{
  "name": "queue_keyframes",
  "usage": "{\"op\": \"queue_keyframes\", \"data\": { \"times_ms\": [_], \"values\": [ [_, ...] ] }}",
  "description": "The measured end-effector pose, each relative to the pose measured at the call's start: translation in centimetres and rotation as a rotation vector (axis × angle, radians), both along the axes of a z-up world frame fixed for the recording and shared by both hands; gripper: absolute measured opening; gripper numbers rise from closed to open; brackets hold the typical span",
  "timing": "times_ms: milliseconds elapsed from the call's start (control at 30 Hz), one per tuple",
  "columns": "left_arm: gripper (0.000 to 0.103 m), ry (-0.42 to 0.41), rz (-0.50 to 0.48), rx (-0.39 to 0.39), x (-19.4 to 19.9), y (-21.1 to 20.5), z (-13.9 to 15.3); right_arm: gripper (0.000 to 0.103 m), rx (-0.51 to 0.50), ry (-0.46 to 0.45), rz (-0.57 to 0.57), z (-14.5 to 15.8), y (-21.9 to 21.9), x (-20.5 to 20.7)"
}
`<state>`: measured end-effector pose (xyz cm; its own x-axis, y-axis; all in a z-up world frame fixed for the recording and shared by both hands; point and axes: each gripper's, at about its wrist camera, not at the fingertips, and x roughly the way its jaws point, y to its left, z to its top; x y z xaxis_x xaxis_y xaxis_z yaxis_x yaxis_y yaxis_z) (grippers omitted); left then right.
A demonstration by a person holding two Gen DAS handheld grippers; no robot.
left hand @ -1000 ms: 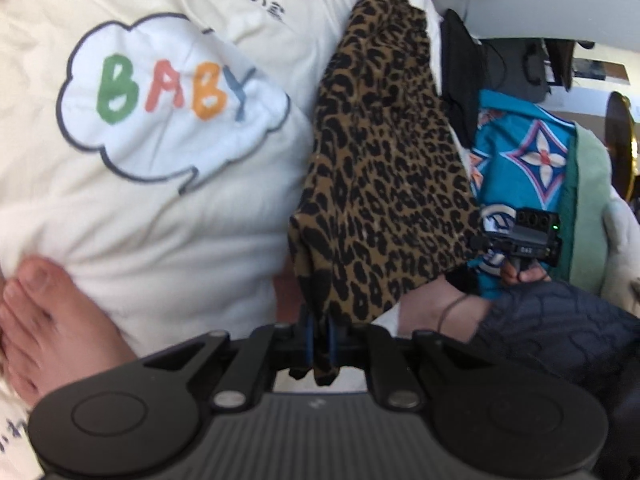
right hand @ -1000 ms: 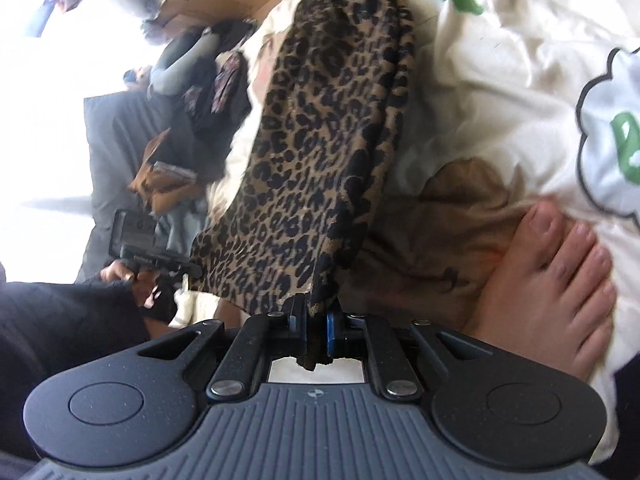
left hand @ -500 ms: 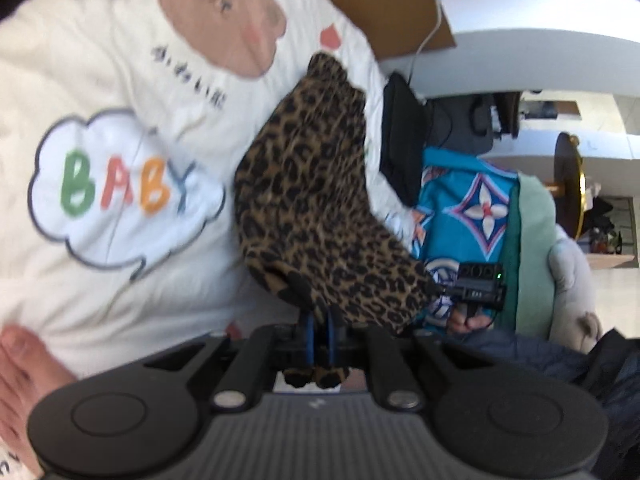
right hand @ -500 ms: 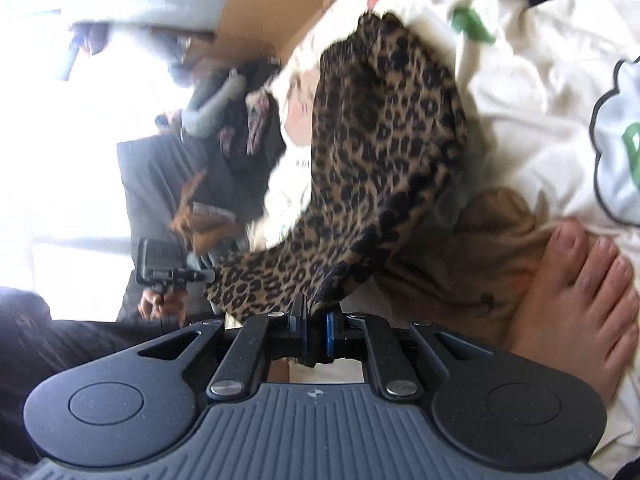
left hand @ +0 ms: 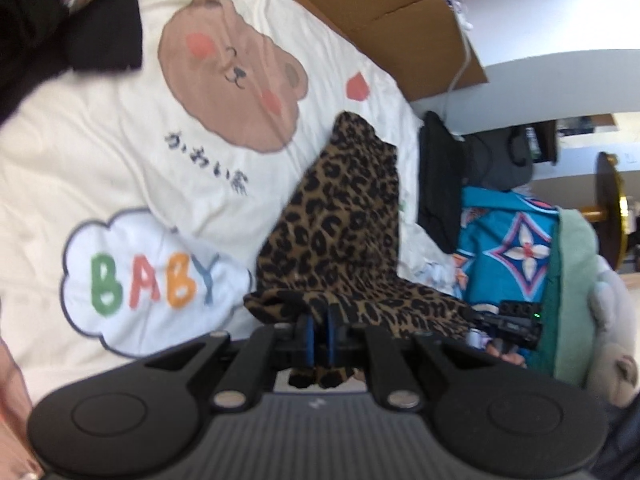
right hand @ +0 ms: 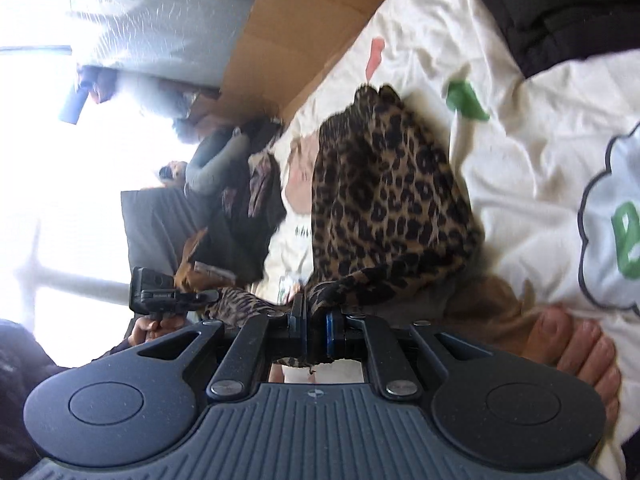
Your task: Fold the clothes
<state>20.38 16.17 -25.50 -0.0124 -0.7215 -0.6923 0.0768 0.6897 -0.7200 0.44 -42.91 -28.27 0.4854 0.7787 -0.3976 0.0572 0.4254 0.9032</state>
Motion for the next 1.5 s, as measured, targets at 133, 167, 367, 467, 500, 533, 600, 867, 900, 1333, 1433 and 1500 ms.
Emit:
{"op": "queue_keyframes", "data": {
  "times_ms": [133,167,367,467,500,533,600,867,900,1333,1433,1500],
  "values": [
    [0.006,-0.03,0.014,0.072,2.0,-1.4,1.4,0.007,0.016,-0.026,-0.074,-0.6,-0.4,0.6],
    [0.007,-0.035,0.012,0.089,2.5,-1.8,1.7,0.007,0.019,-0.032,-0.091,-0.7,-0.5,0.7],
    [0.006,-0.035,0.01,0.193,5.3,-4.2,2.0,0.007,0.035,-0.071,-0.163,-1.1,-0.5,2.1],
    [0.006,-0.011,0.046,0.217,6.7,-4.8,1.1,0.007,0.042,-0.072,-0.196,-1.8,-0.6,3.5],
    [0.006,-0.003,0.046,0.238,7.1,-5.1,0.8,0.007,0.041,-0.066,-0.201,-2.1,-0.6,4.0],
    [0.006,0.005,0.046,0.259,7.4,-5.3,0.4,0.007,0.041,-0.057,-0.205,-2.4,-0.6,4.4],
    [0.007,0.021,0.043,0.296,7.8,-5.8,-0.1,0.007,0.022,-0.042,-0.206,-2.7,-0.3,5.3],
    [0.007,0.025,0.051,0.392,8.8,-7.4,-0.6,0.007,-0.052,-0.005,-0.205,-2.3,0.1,6.9],
    [0.007,0.024,0.053,0.4,8.8,-7.6,-0.4,0.007,-0.05,-0.001,-0.212,-2.4,0.1,7.0],
    [0.007,0.05,0.185,0.445,10.5,-9.7,0.9,0.008,-0.047,0.091,-0.279,-2.6,-0.2,7.6],
    [0.007,0.056,0.212,0.45,10.6,-9.7,0.5,0.008,-0.041,0.104,-0.293,-3.0,-0.6,7.9],
    [0.007,0.057,0.219,0.462,10.7,-9.6,0.1,0.008,-0.043,0.11,-0.296,-3.5,-0.7,8.3]
  ]
}}
